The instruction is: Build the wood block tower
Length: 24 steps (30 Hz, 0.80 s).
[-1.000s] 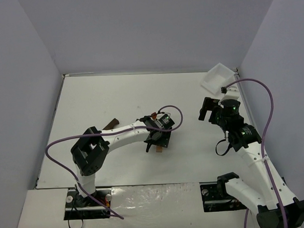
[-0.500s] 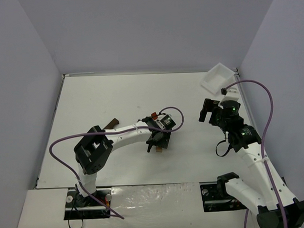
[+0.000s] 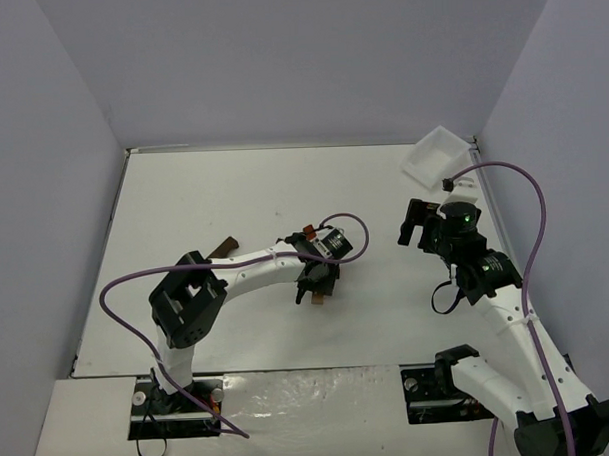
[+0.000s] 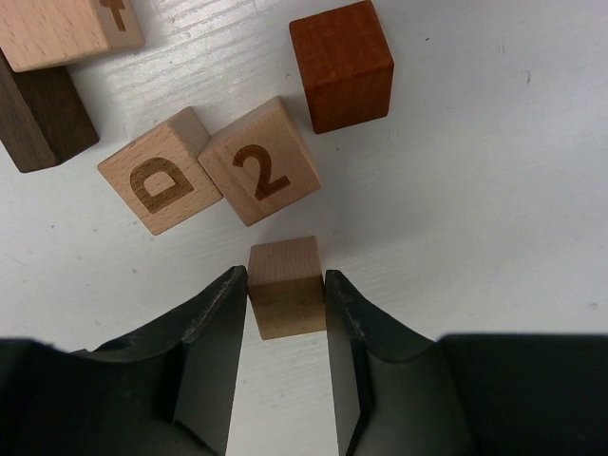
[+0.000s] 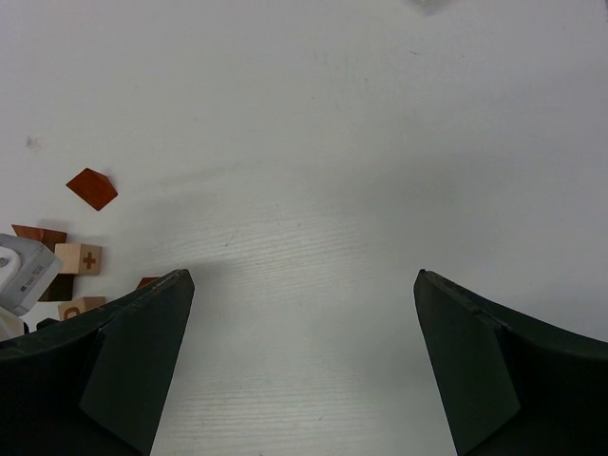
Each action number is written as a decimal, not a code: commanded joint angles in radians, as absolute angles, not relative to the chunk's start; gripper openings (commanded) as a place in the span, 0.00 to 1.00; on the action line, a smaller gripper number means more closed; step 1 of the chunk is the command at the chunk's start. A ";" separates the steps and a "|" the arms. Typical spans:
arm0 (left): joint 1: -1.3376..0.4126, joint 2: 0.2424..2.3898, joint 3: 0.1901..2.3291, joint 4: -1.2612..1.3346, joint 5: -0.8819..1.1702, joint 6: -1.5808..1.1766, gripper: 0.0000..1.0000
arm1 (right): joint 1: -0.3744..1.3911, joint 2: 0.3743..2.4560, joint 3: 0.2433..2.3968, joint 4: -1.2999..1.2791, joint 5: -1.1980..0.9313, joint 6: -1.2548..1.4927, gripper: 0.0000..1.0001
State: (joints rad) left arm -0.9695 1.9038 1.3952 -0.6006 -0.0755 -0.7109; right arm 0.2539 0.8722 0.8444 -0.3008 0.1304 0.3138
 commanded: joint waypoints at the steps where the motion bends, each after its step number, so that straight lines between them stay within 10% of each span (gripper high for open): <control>1: -0.976 1.883 1.443 -0.610 -0.083 -0.712 0.27 | 0.245 0.874 0.851 -0.262 0.167 0.323 1.00; 9: -0.976 1.835 1.434 -0.633 -0.104 -0.700 0.00 | 0.245 0.886 0.865 -0.261 0.163 0.321 1.00; 24: -0.812 1.613 1.357 -0.730 -0.159 -0.492 0.00 | 0.245 0.948 0.899 -0.259 0.150 0.292 1.00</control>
